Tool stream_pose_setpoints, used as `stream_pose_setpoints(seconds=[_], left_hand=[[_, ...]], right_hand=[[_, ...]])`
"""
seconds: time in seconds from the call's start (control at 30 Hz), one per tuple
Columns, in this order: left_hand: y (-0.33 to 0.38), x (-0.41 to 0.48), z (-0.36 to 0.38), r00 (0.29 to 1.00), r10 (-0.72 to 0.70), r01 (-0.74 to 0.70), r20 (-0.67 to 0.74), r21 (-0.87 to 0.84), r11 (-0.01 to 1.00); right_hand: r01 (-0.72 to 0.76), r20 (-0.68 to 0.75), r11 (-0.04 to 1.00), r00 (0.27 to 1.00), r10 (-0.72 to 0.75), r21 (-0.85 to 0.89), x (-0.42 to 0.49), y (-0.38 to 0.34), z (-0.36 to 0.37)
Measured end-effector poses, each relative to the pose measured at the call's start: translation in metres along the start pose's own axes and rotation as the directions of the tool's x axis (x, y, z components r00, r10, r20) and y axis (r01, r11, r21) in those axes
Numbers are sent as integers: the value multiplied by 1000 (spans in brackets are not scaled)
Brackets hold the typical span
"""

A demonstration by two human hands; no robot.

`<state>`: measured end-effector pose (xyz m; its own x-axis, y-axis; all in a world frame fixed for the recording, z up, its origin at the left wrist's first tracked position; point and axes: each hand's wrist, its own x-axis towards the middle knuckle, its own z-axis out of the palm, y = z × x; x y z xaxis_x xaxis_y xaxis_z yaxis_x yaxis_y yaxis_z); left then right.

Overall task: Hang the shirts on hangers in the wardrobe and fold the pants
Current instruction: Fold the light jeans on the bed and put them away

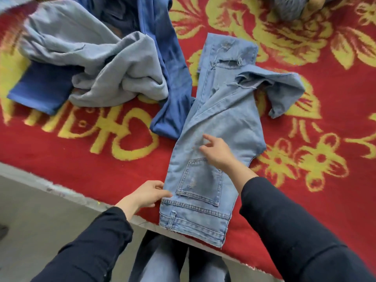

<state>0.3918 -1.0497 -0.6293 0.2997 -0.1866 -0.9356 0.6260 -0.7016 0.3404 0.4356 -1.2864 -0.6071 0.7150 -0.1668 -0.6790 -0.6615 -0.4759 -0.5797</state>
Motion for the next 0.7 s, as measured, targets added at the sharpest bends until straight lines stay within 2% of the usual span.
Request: stream_pose_setpoints(seconds=[0.1,0.17,0.23,0.3,0.33,0.43,0.5,0.57,0.63,0.7], left_hand=[[15,16,-2,973,182,-180,-144,25,983],[26,21,2,945,236,-257,-227,-63,964],[34,26,7,937,255,-291,-240,-127,948],[34,32,7,937,272,-293,-219,-70,954],[32,35,6,944,268,-284,-193,-60,957],[28,40,4,964,234,-243,-128,-58,968],[31,39,1,980,179,-184,-87,-56,981],[34,33,-4,996,50,-49,68,-18,999],[32,26,-6,964,-115,91,242,109,990],[32,22,0,955,-181,115,234,271,956]], right_hand=[[-65,-273,998,960,61,-7,-3,19,-13],[-152,-458,988,877,143,18,-11,38,-17],[-300,-546,945,774,319,127,-19,56,-15],[-442,-484,860,712,509,254,-24,71,-11],[-480,-420,827,712,562,293,-27,77,-7],[-456,-296,830,784,545,320,-32,90,0],[-442,-291,858,811,507,262,-35,96,-3],[-478,-223,861,832,508,175,-39,99,-10],[-545,-104,835,828,550,80,-45,102,-18],[-552,-39,834,833,551,5,-53,105,-24]])
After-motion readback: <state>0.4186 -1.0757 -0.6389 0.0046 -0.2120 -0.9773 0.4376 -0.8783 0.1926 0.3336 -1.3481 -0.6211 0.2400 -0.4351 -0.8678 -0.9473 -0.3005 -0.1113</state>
